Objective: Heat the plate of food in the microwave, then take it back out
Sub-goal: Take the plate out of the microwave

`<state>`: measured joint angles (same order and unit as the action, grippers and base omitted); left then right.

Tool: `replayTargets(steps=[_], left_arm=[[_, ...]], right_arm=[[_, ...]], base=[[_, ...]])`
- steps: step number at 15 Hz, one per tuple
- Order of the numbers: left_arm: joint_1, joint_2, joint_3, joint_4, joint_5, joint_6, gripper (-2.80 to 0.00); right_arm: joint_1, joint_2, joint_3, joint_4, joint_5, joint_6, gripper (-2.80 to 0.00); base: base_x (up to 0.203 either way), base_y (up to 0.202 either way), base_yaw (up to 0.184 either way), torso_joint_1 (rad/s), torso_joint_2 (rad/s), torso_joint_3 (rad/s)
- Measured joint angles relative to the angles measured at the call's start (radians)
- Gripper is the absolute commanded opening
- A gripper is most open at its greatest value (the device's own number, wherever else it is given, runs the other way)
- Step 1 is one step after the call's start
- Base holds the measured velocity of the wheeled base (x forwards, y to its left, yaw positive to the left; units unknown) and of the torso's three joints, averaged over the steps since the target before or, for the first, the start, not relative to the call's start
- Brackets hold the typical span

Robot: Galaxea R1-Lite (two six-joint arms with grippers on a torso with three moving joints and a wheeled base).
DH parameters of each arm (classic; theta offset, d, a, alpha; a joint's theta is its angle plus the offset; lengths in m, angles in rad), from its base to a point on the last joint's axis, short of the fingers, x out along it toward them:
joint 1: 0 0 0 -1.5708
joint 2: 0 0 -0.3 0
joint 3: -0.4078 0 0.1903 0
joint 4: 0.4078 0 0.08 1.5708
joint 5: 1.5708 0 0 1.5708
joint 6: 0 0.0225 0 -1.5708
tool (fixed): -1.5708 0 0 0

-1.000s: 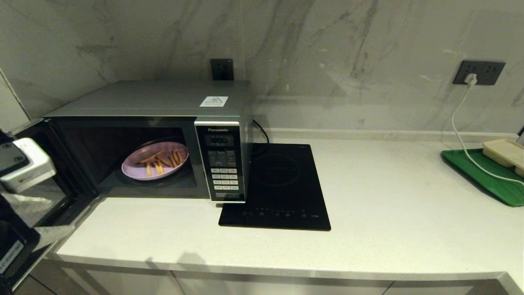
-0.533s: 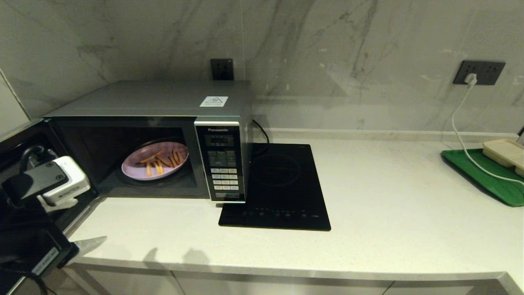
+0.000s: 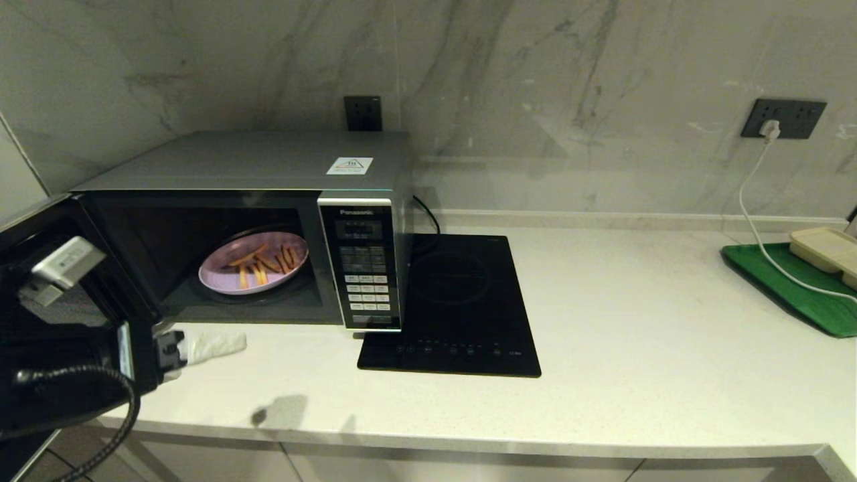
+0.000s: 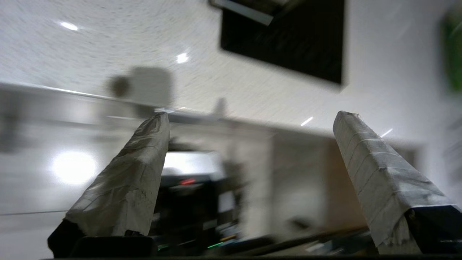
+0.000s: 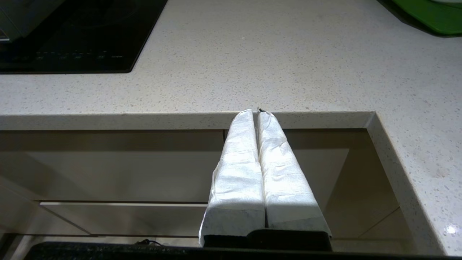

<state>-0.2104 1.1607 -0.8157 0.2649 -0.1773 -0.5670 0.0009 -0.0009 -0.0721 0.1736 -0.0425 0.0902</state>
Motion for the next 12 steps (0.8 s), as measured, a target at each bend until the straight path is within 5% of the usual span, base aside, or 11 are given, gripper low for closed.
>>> replayTargets(steps=[3,5,7,10,12], left_arm=[[-0.015,-0.021,-0.004,-0.095,0.151,-0.483,0.00],[0.001,-0.023,-0.009,-0.100,0.293,-0.676,0.00],[0.032,-0.042,0.005,-0.092,0.322,-0.718,0.00],[0.078,-0.047,0.082,-0.130,0.324,-0.598,0.00],[0.093,-0.049,0.094,-0.143,0.322,-0.609,0.00]], right_arm=[[0.000,0.000,0.000,0.000,0.000,0.000,-2.80],[0.000,0.000,0.000,0.000,0.000,0.000,-2.80],[0.000,0.000,0.000,0.000,0.000,0.000,-2.80],[0.000,0.000,0.000,0.000,0.000,0.000,-2.80],[0.000,0.000,0.000,0.000,0.000,0.000,-2.80]], base=[[0.000,0.000,0.000,0.000,0.00,0.000],[0.000,0.000,0.000,0.000,0.00,0.000],[0.000,0.000,0.000,0.000,0.00,0.000],[0.000,0.000,0.000,0.000,0.00,0.000],[0.000,0.000,0.000,0.000,0.00,0.000]])
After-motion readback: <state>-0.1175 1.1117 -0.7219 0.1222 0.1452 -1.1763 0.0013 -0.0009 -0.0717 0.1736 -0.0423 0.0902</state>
